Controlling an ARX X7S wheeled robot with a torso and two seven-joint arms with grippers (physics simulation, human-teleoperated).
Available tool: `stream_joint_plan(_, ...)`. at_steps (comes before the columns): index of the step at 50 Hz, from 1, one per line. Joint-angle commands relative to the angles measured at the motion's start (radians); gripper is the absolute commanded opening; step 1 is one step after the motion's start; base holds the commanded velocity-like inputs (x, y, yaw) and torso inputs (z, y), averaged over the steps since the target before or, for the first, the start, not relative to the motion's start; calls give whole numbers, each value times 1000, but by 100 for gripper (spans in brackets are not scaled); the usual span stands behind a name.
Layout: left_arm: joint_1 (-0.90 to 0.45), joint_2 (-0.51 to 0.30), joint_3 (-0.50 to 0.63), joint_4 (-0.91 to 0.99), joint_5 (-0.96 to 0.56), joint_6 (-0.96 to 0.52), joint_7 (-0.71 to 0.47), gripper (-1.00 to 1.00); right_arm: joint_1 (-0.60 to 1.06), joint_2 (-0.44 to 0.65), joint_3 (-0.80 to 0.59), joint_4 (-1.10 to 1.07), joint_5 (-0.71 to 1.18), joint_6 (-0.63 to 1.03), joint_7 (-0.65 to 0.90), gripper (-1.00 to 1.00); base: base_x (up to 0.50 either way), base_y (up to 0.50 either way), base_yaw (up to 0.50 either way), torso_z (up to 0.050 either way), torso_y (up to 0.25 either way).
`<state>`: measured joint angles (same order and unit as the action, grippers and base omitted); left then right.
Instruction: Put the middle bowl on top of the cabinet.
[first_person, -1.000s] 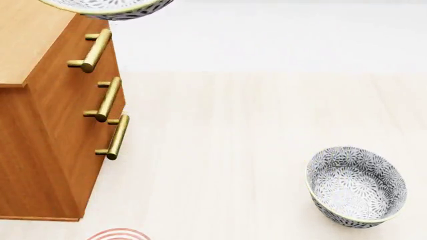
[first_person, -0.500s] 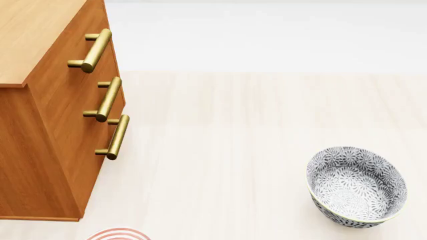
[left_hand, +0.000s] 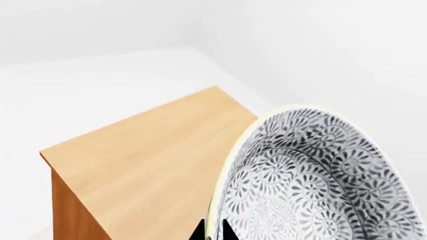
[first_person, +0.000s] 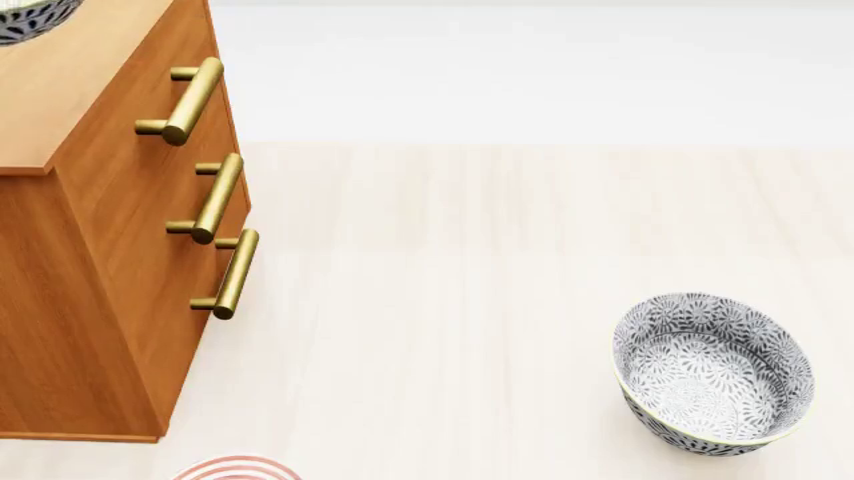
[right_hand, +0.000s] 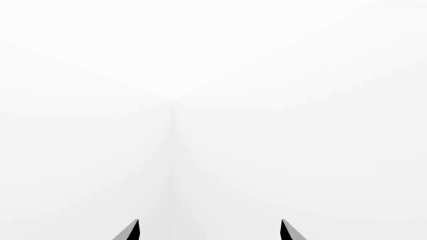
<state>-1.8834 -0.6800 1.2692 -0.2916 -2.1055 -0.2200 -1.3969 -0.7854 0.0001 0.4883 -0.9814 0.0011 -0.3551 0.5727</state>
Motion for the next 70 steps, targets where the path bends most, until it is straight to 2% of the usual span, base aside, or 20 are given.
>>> stream_joint_plan(1, 48, -23, 8, -53, 29, 44, 13, -100, 0, 0, -8, -4, -11, 6, 1, 100, 0, 0, 0, 0, 0)
stream_joint_plan(42, 171, -16, 43, -152, 66, 84, 87, -100, 0, 0, -7, -1, -15, -5, 1, 100, 0, 0, 0, 0, 0)
stream_joint_plan(43, 173, -15, 42, -154, 61, 83, 92, 100, 0, 0, -9, -2, -17, -4, 1, 100, 0, 0, 0, 0, 0)
stream_joint_plan(57, 145, -19, 43, -132, 88, 81, 73, 100, 0, 0, -12, -11, -21, 4, 3, 100, 0, 0, 0, 0, 0)
stream_joint_plan(61, 92, -34, 76, -89, 173, 67, 36, 100, 0, 0, -12, -10, -20, 4, 3, 100, 0, 0, 0, 0, 0)
stream_joint_plan(70, 29, -54, 80, -2, 226, 55, -16, 100, 0, 0, -12, -14, -22, 8, 1, 100, 0, 0, 0, 0, 0)
